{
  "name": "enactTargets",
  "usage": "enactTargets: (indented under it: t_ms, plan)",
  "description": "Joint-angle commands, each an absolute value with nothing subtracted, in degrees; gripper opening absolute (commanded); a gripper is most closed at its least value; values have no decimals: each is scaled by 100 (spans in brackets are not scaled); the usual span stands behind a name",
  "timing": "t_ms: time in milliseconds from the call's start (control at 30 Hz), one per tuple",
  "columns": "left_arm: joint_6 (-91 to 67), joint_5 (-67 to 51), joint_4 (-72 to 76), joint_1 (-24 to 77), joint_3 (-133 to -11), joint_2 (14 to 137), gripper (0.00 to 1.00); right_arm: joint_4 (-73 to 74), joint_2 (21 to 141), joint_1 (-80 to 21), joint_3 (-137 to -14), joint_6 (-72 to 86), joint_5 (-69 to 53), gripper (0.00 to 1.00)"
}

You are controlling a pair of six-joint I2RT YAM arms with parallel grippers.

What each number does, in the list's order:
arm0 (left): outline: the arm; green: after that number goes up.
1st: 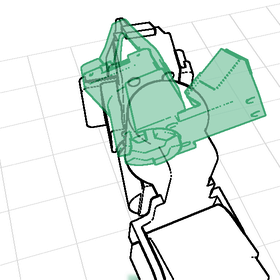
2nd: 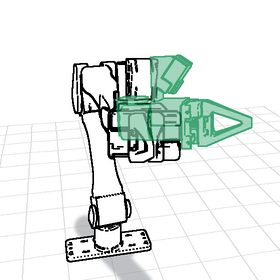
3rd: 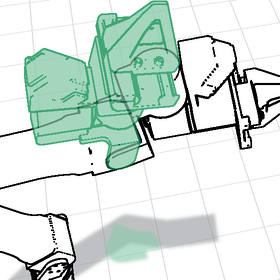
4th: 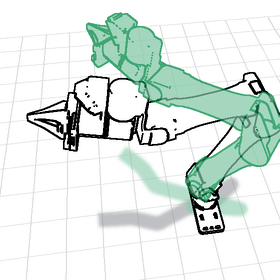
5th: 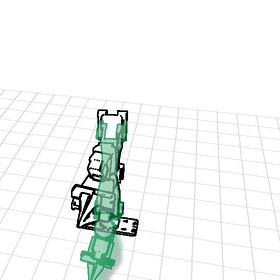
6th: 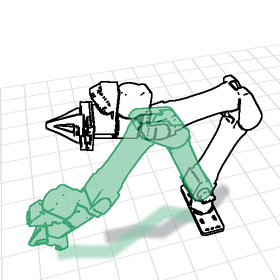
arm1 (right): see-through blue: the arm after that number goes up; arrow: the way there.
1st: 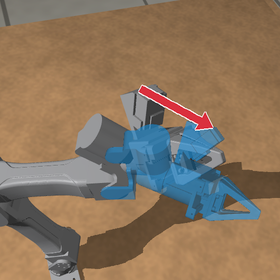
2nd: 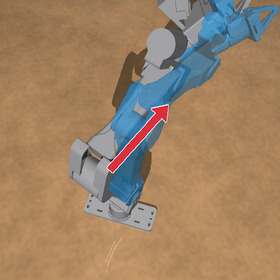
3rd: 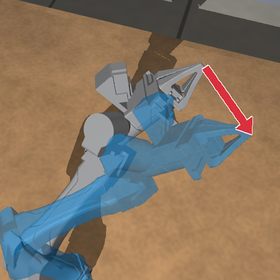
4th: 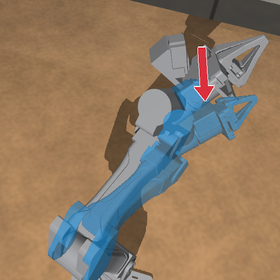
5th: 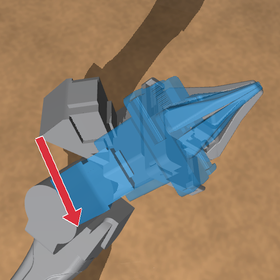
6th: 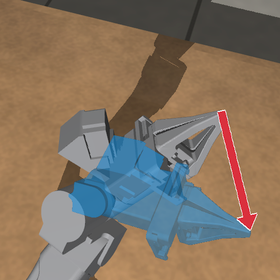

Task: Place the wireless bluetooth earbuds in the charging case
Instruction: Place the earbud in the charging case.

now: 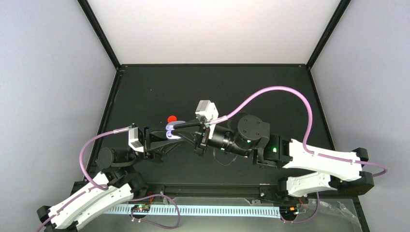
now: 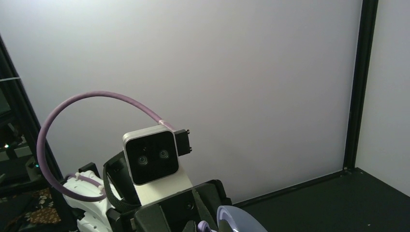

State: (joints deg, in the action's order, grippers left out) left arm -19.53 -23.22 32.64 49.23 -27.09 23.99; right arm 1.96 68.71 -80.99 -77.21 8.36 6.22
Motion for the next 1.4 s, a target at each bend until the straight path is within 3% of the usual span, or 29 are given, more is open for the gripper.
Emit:
enactTargets:
  t_ms: [0, 1367]
  plan:
    - [-1985, -2373, 3424, 4949, -2847, 2347, 1, 58, 6978, -8155, -7972, 722, 954, 1]
    - [-2138, -2391, 3487, 4948, -2945, 2409, 2, 801, 7336, -8235, -8349, 624, 613, 1]
